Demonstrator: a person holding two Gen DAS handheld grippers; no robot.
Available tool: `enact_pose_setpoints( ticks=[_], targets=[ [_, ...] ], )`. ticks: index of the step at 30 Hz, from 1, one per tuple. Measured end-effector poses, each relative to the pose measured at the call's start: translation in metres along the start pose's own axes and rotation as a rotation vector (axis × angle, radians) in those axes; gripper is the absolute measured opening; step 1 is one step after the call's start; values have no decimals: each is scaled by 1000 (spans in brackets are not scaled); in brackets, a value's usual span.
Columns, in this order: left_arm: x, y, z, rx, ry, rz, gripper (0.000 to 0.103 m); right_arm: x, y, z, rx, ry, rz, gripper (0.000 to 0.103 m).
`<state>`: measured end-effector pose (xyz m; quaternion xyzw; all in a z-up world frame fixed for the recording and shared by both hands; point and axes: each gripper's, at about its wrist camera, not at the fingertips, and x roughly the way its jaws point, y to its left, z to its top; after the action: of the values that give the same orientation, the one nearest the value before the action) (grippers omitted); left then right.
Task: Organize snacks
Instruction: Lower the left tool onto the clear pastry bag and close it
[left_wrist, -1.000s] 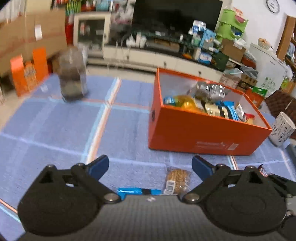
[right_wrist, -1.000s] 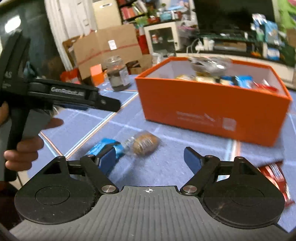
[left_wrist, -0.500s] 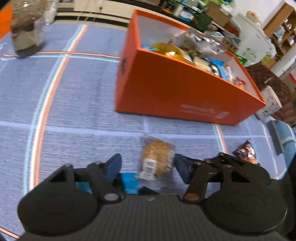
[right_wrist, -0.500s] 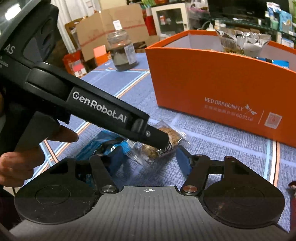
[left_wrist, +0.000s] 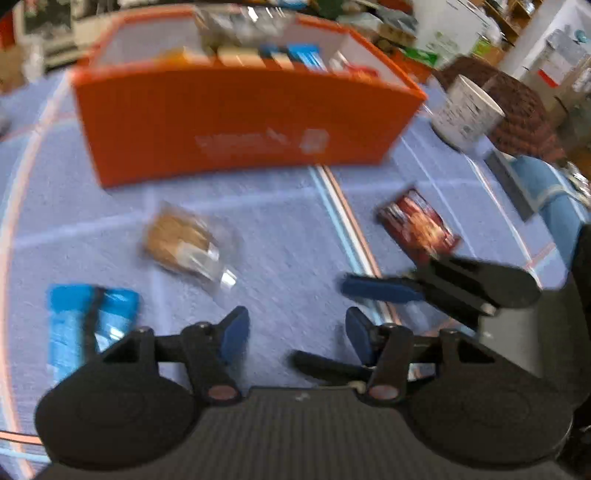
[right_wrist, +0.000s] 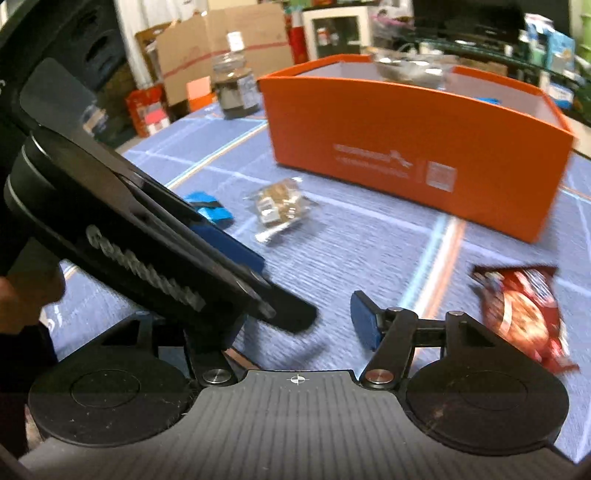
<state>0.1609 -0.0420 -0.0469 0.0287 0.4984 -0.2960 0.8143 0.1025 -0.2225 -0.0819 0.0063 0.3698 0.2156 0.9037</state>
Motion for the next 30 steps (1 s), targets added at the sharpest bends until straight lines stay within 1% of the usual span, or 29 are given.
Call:
enact_pose_setpoints(
  ticks=[1,2,3,4,5,6,7,8,9,11,13,14,15,17,19,23,27,30],
  targets=[
    [-5,3,6,-11,-40,50,69,-3,-4,1,22,-7,-3,54],
    [-11,8,11,-25,-84,109,73,-3,-7,5,46,-16,-8,54],
    [-15,15,17,-42,-123,176,72,-2,-10,10,70,-28,-10,54],
    [-17,22,22,-50,-144,218,71,-1,-12,15,94,-38,-5,55],
    [-16,31,28,-69,-162,249,71,1,-14,20,119,-43,5,56],
    [-14,42,34,-102,-170,254,71,7,-14,23,143,-43,20,56],
    [-11,52,37,-136,-165,245,70,14,-11,28,155,-38,39,56],
    [-7,62,40,-169,-153,224,67,21,-7,32,149,-35,45,55],
    [-2,68,41,-190,-142,199,66,27,-2,35,134,-34,37,55],
    [7,74,42,-200,-120,168,64,41,8,39,92,-30,16,55],
    [16,74,41,-190,-100,142,63,53,12,42,83,-23,4,55],
    [18,75,41,-191,-96,128,61,56,14,43,72,-37,-2,53],
    [19,75,41,-188,-91,109,58,60,16,45,53,-37,-14,50],
    [20,74,40,-174,-88,81,49,67,20,48,26,-41,-26,39],
    [20,70,37,-147,-83,68,45,66,21,49,17,-47,-26,35],
    [15,64,28,-129,-82,37,37,57,21,42,-15,-39,-19,33],
    [8,58,14,-147,-66,-16,34,39,25,29,-53,-31,-13,32],
    [7,46,17,-143,-71,-48,31,22,23,18,-76,-39,-34,32]
  ],
)
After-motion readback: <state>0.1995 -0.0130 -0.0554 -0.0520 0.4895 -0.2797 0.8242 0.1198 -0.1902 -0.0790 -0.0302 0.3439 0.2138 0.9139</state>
